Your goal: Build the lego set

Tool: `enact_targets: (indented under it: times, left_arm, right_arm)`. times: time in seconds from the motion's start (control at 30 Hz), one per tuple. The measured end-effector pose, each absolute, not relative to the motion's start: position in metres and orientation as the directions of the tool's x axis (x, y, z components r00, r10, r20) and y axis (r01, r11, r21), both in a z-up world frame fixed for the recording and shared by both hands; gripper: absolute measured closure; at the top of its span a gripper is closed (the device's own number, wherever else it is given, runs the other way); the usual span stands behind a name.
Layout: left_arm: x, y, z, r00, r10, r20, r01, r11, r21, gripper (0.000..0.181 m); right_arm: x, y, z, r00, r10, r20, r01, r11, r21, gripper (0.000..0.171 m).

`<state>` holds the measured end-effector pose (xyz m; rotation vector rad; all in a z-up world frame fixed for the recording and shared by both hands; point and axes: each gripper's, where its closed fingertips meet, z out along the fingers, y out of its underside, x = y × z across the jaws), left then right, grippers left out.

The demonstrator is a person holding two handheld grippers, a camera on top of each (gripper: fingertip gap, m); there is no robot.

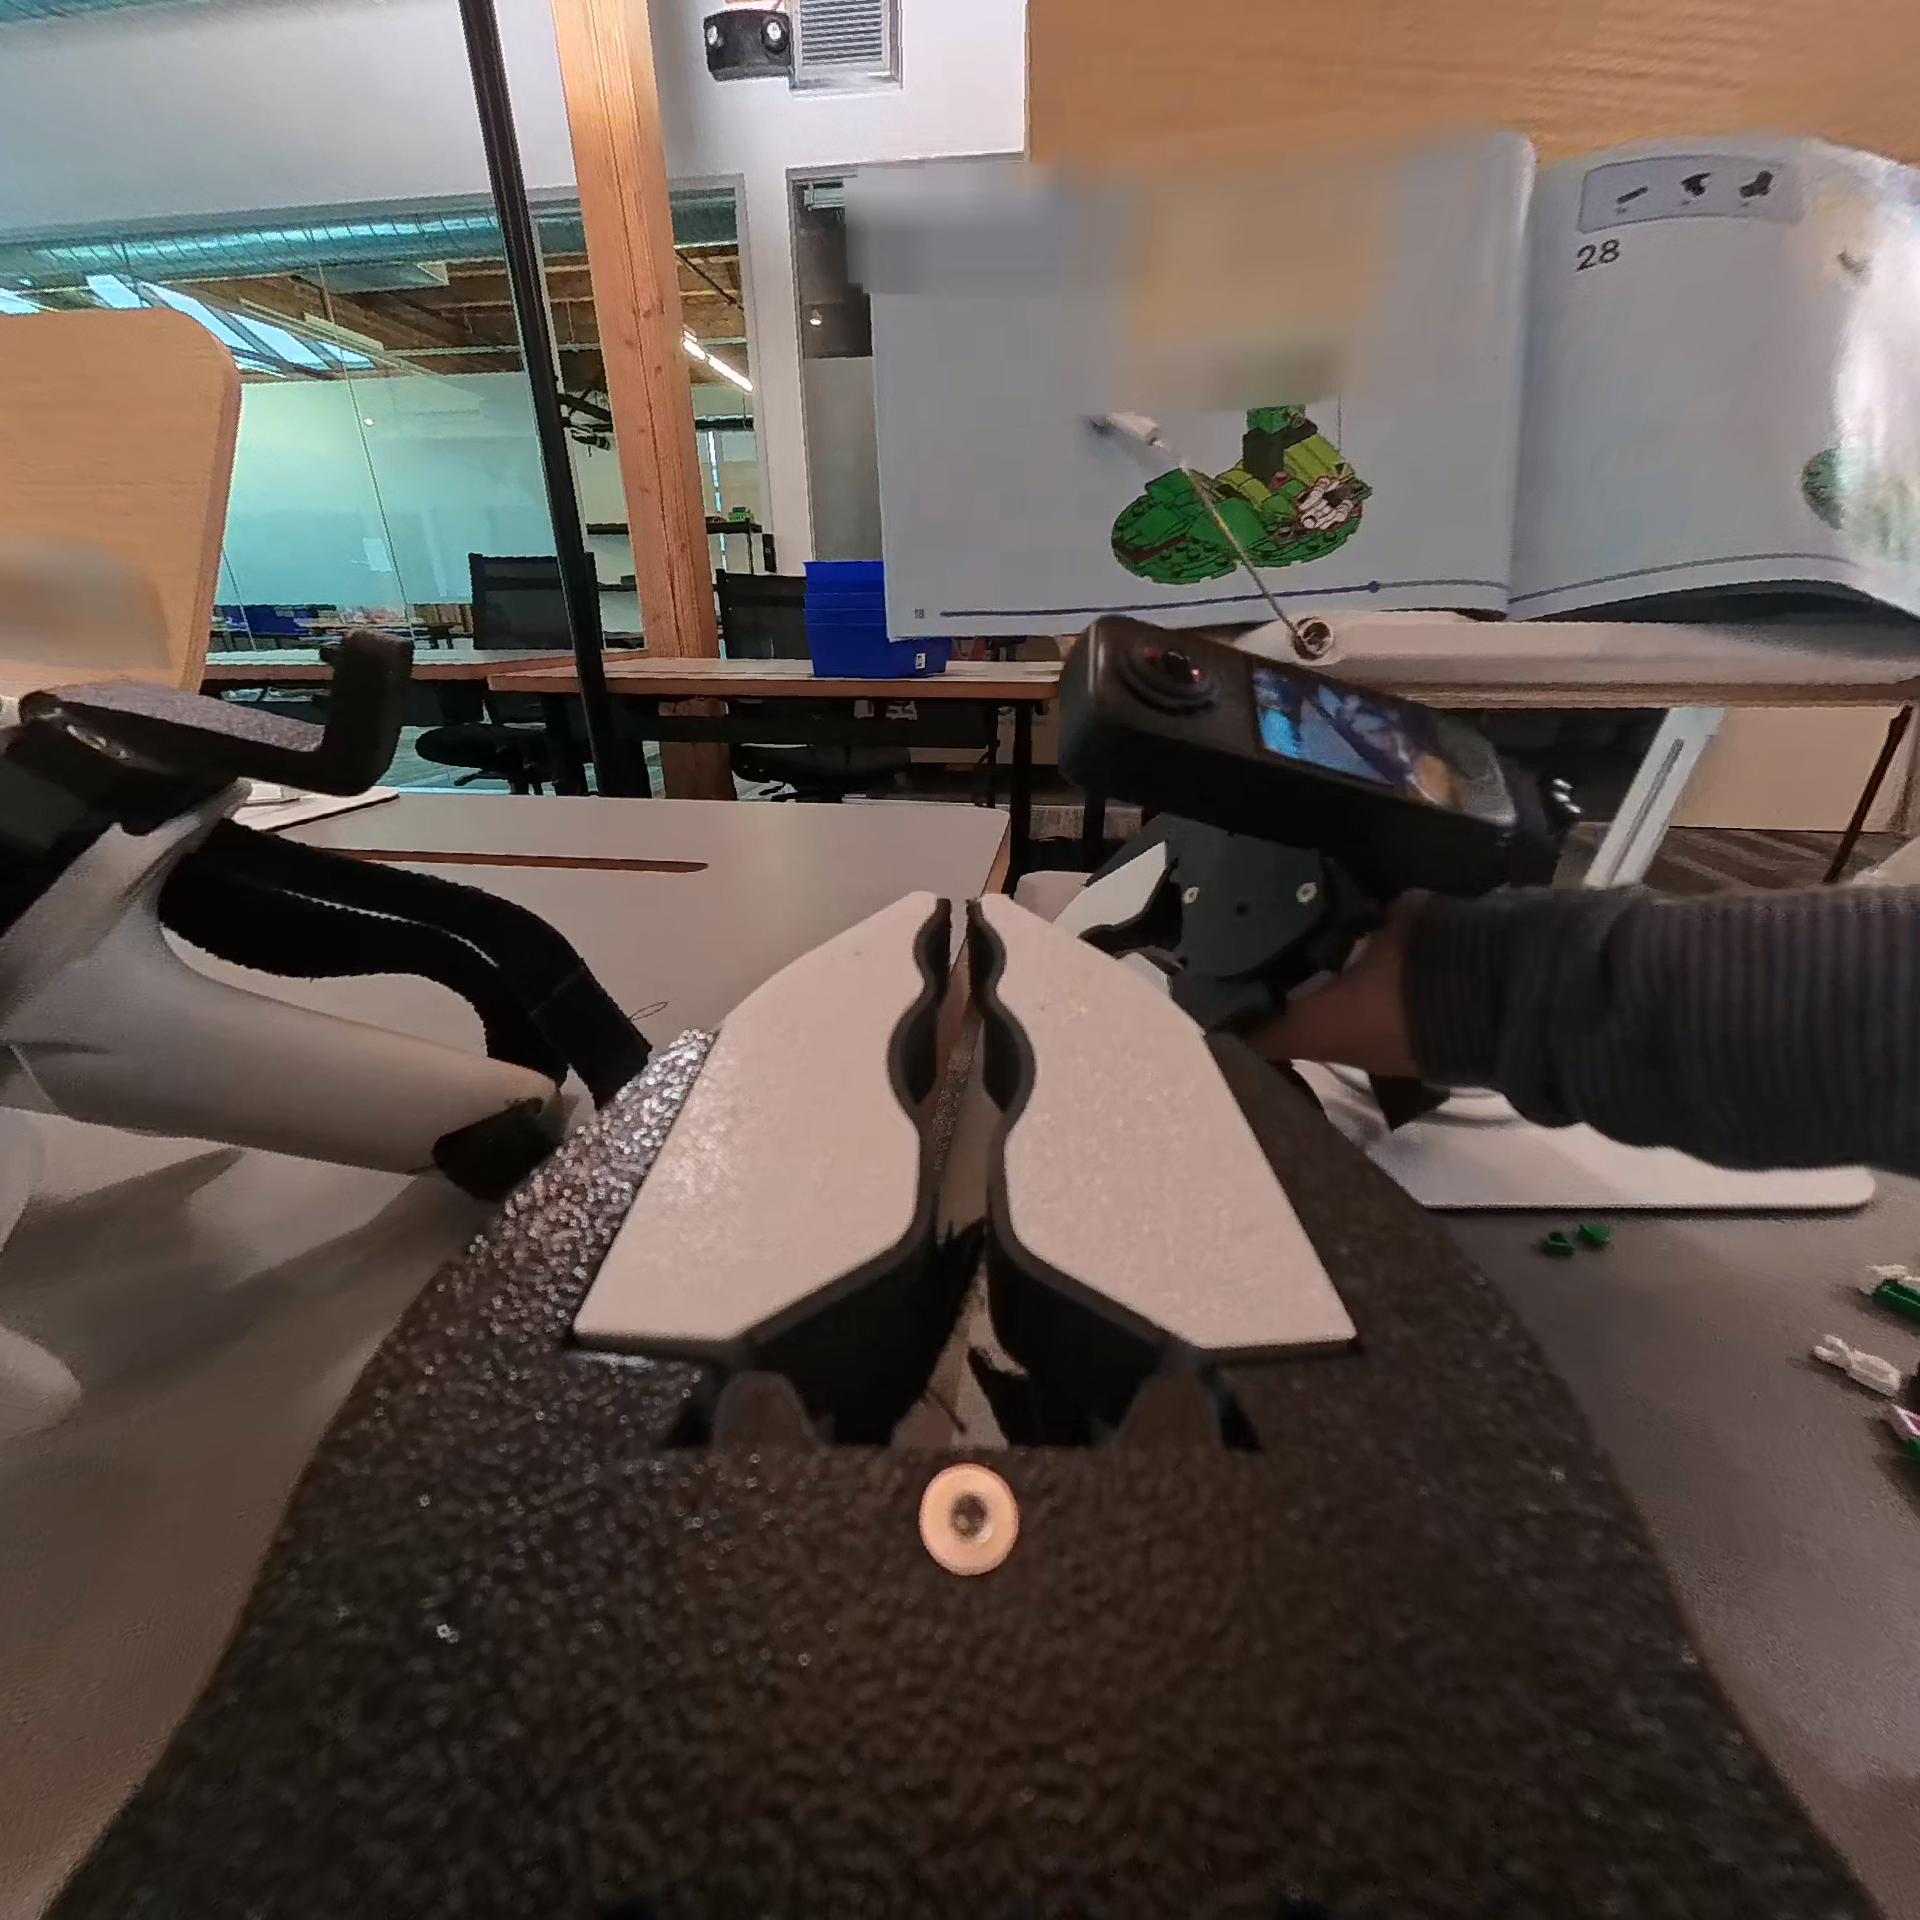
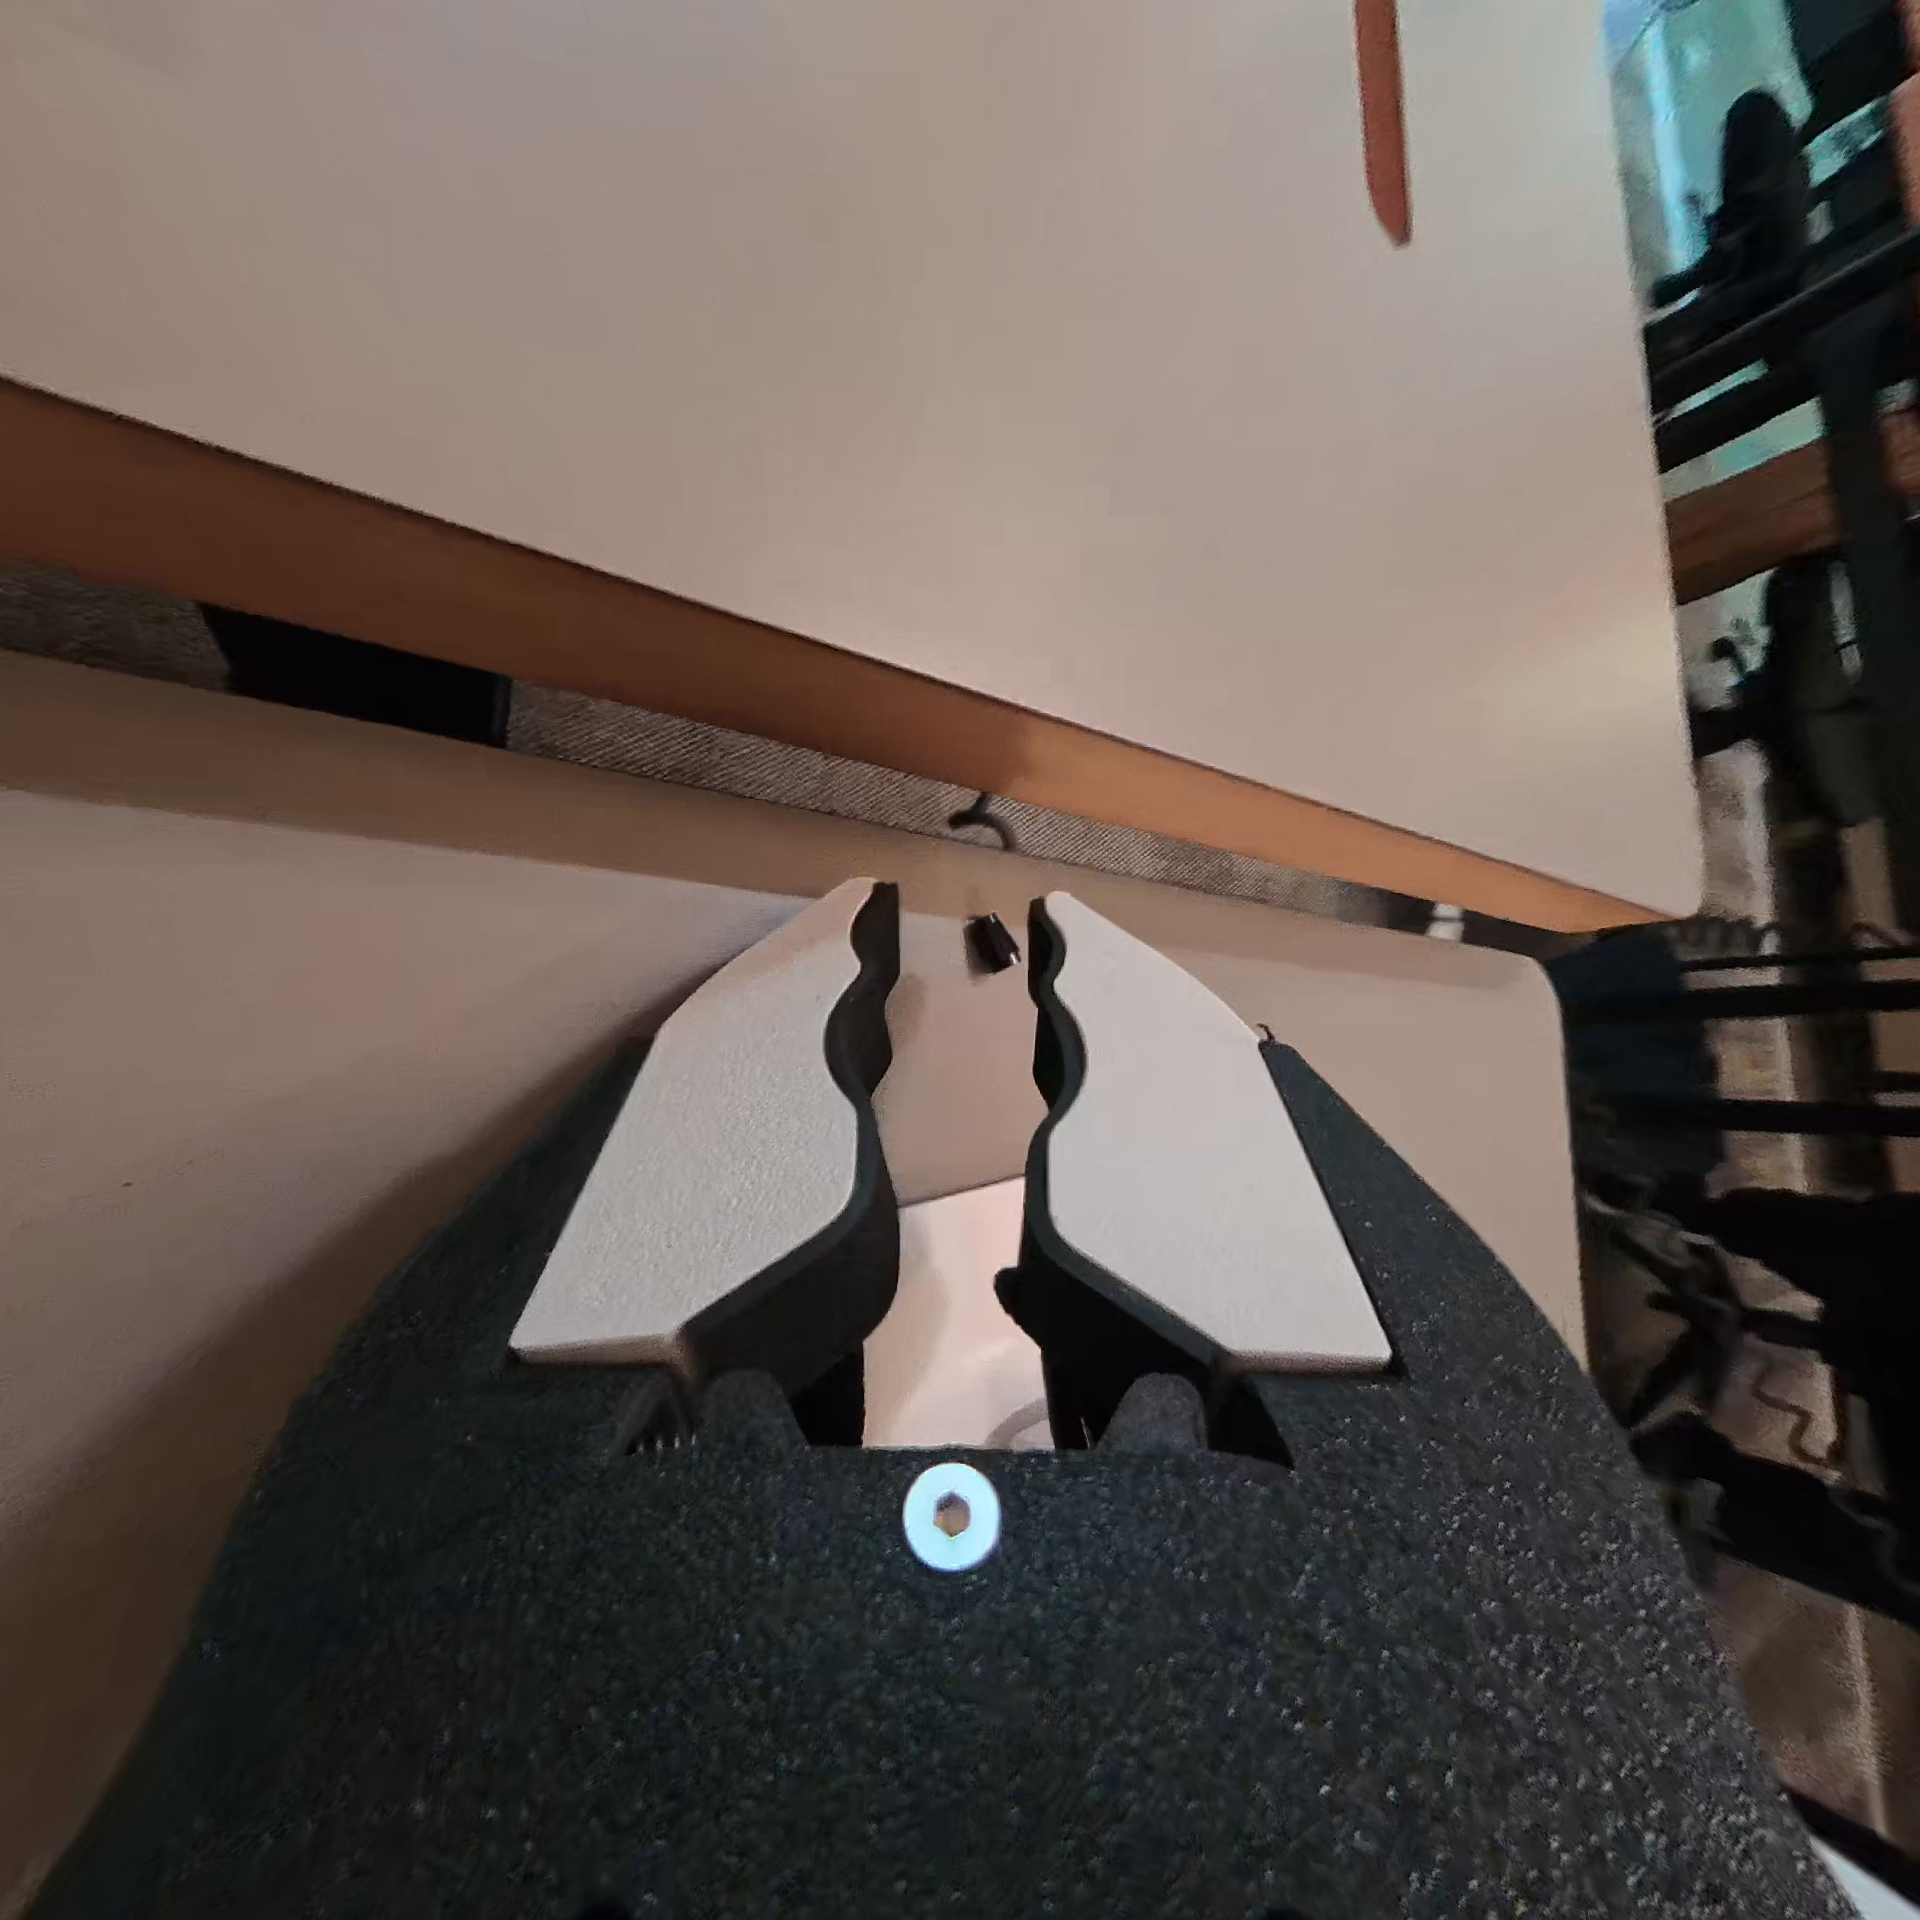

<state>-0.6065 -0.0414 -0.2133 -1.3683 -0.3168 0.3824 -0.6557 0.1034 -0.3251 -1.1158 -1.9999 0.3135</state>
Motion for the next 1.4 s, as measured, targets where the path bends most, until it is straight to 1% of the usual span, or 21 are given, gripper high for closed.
enact_targets:
  times: [0.1, 0.23, 0.3, 0.37, 0.53, 0.67, 0.8, 0.87, 0.93, 1.1, 1.3, 1.4]
  left_arm:
    - [-0.606, -0.041, -0.213, 0.899, 0.437, 0.001, -0.077, 0.159, -0.984, 0.179]
    - [-0.605, -0.041, -0.212, 0.905, 0.426, 0.013, -0.066, 0.17, -0.983, 0.179]
    - [-0.605, -0.04, -0.213, 0.907, 0.42, 0.021, -0.057, 0.173, -0.983, 0.179]
    - [-0.606, -0.039, -0.214, 0.908, 0.418, 0.029, -0.049, 0.174, -0.984, 0.18]
    - [-0.605, -0.039, -0.214, 0.913, 0.406, 0.038, -0.039, 0.18, -0.983, 0.18]
    - [-0.605, -0.038, -0.215, 0.915, 0.401, 0.047, -0.03, 0.183, -0.983, 0.181]
    - [-0.605, -0.038, -0.214, 0.917, 0.396, 0.058, -0.02, 0.189, -0.982, 0.181]
    - [-0.605, -0.038, -0.214, 0.917, 0.395, 0.059, -0.019, 0.19, -0.982, 0.181]
    - [-0.605, -0.038, -0.215, 0.918, 0.393, 0.06, -0.017, 0.188, -0.982, 0.181]
    - [-0.605, -0.038, -0.215, 0.92, 0.386, 0.071, -0.005, 0.193, -0.981, 0.181]
    - [-0.604, -0.037, -0.214, 0.924, 0.376, 0.073, -0.002, 0.194, -0.981, 0.181]
    - [-0.602, -0.036, -0.214, 0.927, 0.367, 0.075, 0.002, 0.197, -0.98, 0.181]
  right_arm:
    - [-0.652, 0.11, -0.33, -0.316, 0.833, 0.455, 0.656, 0.538, -0.529, 0.149]
    - [-0.646, 0.115, -0.329, -0.361, 0.862, 0.356, 0.668, 0.506, -0.546, 0.15]
    - [-0.64, 0.119, -0.336, -0.415, 0.835, 0.361, 0.675, 0.549, -0.494, 0.148]
    - [-0.642, 0.119, -0.336, -0.429, 0.826, 0.367, 0.656, 0.564, -0.502, 0.15]
    - [-0.65, 0.116, -0.334, -0.435, 0.832, 0.345, 0.613, 0.554, -0.563, 0.149]
    - [-0.655, 0.118, -0.335, -0.401, 0.859, 0.319, 0.64, 0.511, -0.573, 0.142]
    - [-0.658, 0.116, -0.337, -0.39, 0.875, 0.288, 0.66, 0.483, -0.575, 0.148]
    - [-0.659, 0.114, -0.338, -0.39, 0.878, 0.277, 0.67, 0.477, -0.569, 0.153]
    - [-0.66, 0.114, -0.34, -0.384, 0.885, 0.262, 0.689, 0.464, -0.558, 0.163]
    - [-0.658, 0.116, -0.341, -0.369, 0.89, 0.267, 0.715, 0.455, -0.53, 0.171]
    - [-0.64, 0.109, -0.341, -0.399, 0.874, 0.279, 0.716, 0.487, -0.5, 0.171]
    - [-0.623, 0.096, -0.341, -0.415, 0.871, 0.265, 0.704, 0.491, -0.513, 0.171]
